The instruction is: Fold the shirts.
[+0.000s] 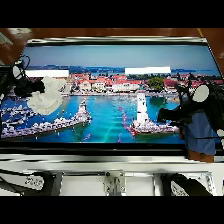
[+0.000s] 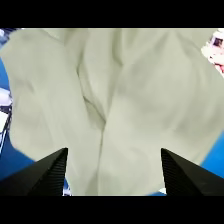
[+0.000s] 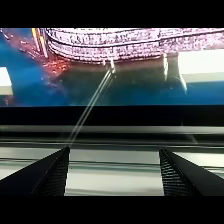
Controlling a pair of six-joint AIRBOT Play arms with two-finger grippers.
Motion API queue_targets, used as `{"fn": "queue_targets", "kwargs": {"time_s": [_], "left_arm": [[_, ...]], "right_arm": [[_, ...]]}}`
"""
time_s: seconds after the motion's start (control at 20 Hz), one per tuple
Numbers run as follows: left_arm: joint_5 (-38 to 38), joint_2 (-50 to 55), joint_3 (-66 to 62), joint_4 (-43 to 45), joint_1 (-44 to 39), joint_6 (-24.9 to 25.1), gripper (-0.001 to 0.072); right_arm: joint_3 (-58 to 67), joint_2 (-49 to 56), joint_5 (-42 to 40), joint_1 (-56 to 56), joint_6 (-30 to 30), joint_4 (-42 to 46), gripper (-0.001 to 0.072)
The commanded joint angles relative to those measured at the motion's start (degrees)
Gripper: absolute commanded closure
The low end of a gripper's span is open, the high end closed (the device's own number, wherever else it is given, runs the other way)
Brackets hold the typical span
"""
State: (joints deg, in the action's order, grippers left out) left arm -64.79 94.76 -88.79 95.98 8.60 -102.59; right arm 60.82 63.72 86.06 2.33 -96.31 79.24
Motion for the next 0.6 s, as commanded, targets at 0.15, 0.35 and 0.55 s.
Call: {"fn": "queue_targets", "kwargs": {"time_s": [0.15,0.35,0.55], "left_arm": [[1.1,13.9,-9.3,-12.1,4.3,9.1,-0.0005],[-1.0,17.2,-10.1,-13.5,1.9,12.3,0.0],[-6.4,18.0,-10.5,-13.5,1.1,13.4,0.0665]], "right_arm": [[0.0,0.0,1.1,0.0,-2.7,-1.5,0.0039],[0.0,0.0,1.1,0.0,-2.7,-1.5,0.004],[0.0,0.0,1.2,0.0,-2.6,-1.8,0.0231]]}}
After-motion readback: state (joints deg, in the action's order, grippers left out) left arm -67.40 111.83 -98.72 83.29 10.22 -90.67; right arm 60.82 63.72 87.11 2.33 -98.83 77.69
